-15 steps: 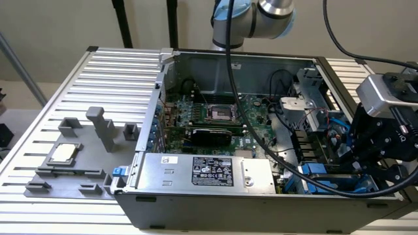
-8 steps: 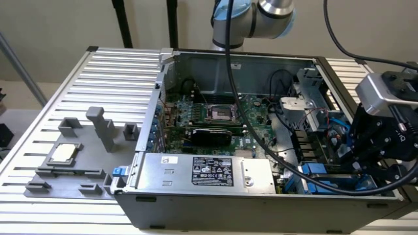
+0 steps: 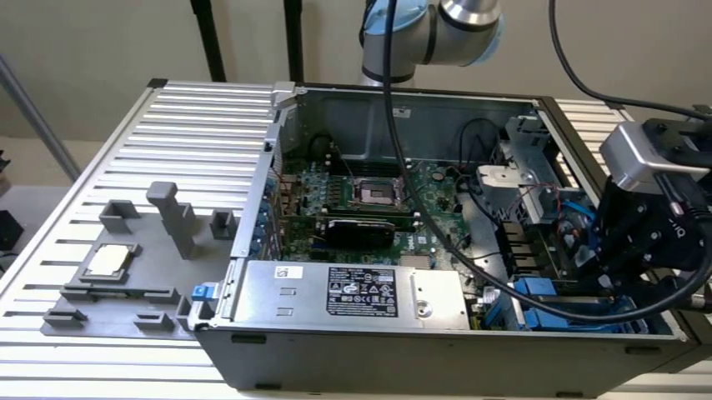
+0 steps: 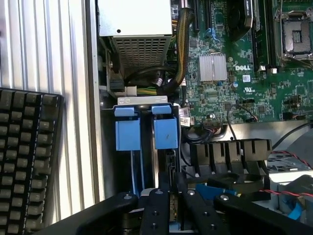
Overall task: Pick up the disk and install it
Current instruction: 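Insert the first disk wire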
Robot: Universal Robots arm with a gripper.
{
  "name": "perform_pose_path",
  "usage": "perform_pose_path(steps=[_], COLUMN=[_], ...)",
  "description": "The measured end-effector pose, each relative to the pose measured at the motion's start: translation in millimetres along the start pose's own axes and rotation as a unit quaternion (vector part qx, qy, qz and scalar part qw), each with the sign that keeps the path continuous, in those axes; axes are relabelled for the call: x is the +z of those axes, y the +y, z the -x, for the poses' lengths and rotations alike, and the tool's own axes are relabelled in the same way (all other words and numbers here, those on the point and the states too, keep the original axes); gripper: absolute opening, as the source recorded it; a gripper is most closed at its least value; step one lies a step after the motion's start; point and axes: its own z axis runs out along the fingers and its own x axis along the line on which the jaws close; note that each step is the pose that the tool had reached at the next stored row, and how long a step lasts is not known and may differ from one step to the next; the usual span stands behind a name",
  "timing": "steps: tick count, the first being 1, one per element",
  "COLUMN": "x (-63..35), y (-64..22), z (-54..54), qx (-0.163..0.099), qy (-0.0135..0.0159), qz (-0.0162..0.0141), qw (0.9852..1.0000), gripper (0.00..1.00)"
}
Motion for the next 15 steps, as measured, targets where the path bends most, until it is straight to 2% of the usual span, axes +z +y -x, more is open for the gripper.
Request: perform_pose_path(steps=[9, 15], x=[1.2, 1.3], y=[0.8, 1.0], z=[6.9, 7.1], qx=[0.006, 0.023], qy=[0.0064, 0.0084], qz=[-0.0010, -0.0024], qw=[1.0000, 0.9997], gripper=[0.16, 0.16])
